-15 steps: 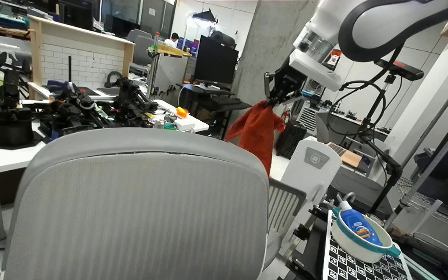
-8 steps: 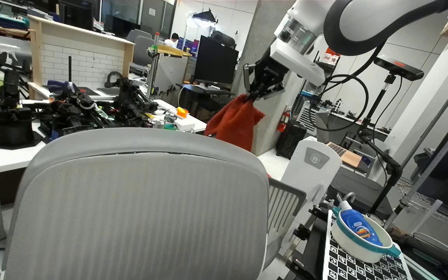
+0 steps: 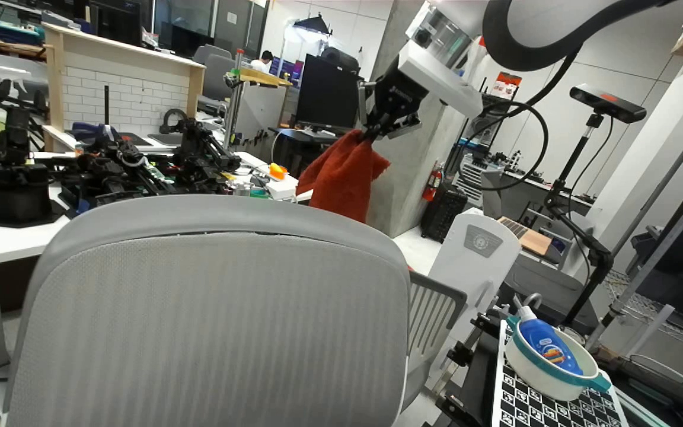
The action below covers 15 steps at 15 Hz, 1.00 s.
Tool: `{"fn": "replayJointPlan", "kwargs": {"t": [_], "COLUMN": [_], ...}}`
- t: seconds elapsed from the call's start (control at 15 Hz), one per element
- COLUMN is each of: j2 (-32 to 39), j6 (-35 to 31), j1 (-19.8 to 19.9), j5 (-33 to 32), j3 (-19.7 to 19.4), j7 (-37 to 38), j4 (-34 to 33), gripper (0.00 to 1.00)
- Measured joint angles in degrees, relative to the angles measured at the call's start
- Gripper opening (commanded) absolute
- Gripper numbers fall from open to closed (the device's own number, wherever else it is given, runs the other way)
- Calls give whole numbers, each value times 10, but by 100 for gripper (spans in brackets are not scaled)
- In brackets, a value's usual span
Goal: Move the orange towel to the backrest of the left chair, then to the backrest of the right chair
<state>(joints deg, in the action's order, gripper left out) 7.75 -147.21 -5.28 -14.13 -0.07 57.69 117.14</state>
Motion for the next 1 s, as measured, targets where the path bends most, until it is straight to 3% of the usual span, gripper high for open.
{"fn": "replayJointPlan", "kwargs": {"t": [0.47, 0.6, 0.67, 1.0], "j2": [3, 3, 3, 3], "j6": [-1, -2, -3, -16], "j1": [7, 9, 10, 10], "j5": [0, 0, 0, 0], "j3": [-13, -17, -19, -23], "j7": [0, 0, 0, 0], "j4": [12, 25, 32, 63], "gripper": [10, 22, 40, 75]}}
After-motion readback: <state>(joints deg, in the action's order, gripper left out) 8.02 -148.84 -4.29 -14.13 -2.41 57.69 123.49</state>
